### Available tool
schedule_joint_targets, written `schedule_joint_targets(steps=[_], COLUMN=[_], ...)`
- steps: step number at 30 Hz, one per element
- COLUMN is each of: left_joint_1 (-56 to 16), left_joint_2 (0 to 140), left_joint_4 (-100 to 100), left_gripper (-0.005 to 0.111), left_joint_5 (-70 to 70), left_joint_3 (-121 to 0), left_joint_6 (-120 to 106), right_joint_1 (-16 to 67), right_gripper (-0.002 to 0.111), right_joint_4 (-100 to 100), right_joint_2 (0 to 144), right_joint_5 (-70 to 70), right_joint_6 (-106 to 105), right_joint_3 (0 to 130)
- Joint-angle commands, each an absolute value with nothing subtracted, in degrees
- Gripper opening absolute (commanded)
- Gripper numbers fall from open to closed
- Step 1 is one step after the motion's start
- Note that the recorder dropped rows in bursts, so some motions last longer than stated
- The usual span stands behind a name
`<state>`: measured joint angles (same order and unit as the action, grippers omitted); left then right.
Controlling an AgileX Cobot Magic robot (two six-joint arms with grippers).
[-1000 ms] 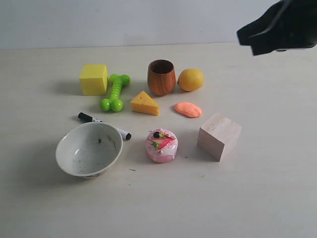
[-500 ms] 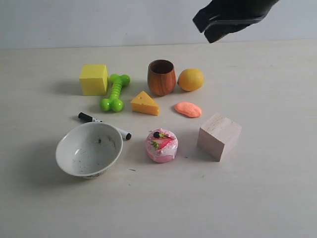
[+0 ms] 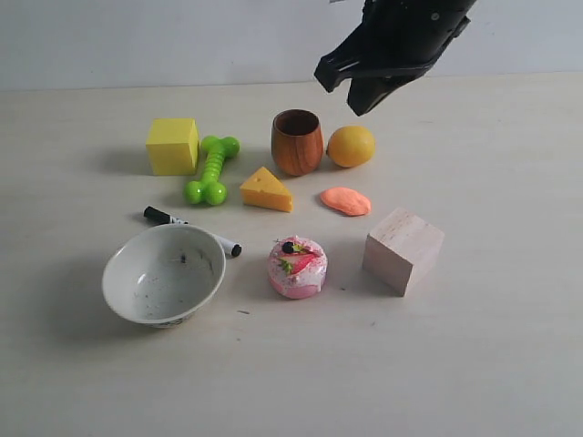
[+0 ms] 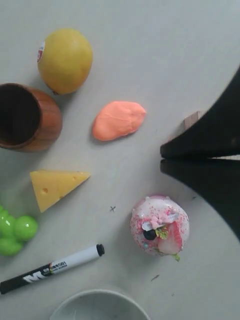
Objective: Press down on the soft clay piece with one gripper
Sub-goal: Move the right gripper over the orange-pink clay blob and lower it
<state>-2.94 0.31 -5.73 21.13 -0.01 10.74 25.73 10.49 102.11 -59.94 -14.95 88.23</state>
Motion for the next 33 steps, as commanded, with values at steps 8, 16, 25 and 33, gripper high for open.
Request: schedule_joint_targets(steps=[8, 16, 25, 33], left_joint_1=[-2.7, -2.7, -2.7, -2.7], left_joint_2=[0.0, 0.0, 0.0, 0.0], left_joint_4=[-5.4, -5.4, -5.4, -5.4], left_gripper=[0.000, 0.000, 0.000, 0.000], left_joint_5=[20.7, 20.7, 20.7, 20.7], left_joint_3=[0.0, 0.0, 0.0, 0.0], left_joint_6=[10.6, 10.6, 10.6, 10.6], right_joint_1=[25.9, 25.9, 25.9, 25.9], right_gripper=[0.000, 0.000, 0.000, 0.000], right_joint_4=[8.6, 8.2, 7.9, 3.7], right_joint_2=[114.2, 118.9, 121.8, 126.8], right_joint_5=[-69.0, -68.8, -67.3, -66.6], right_joint_6=[-11.9, -13.9, -12.1, -8.5], right_joint_3=[98.2, 104.2, 104.2, 104.4])
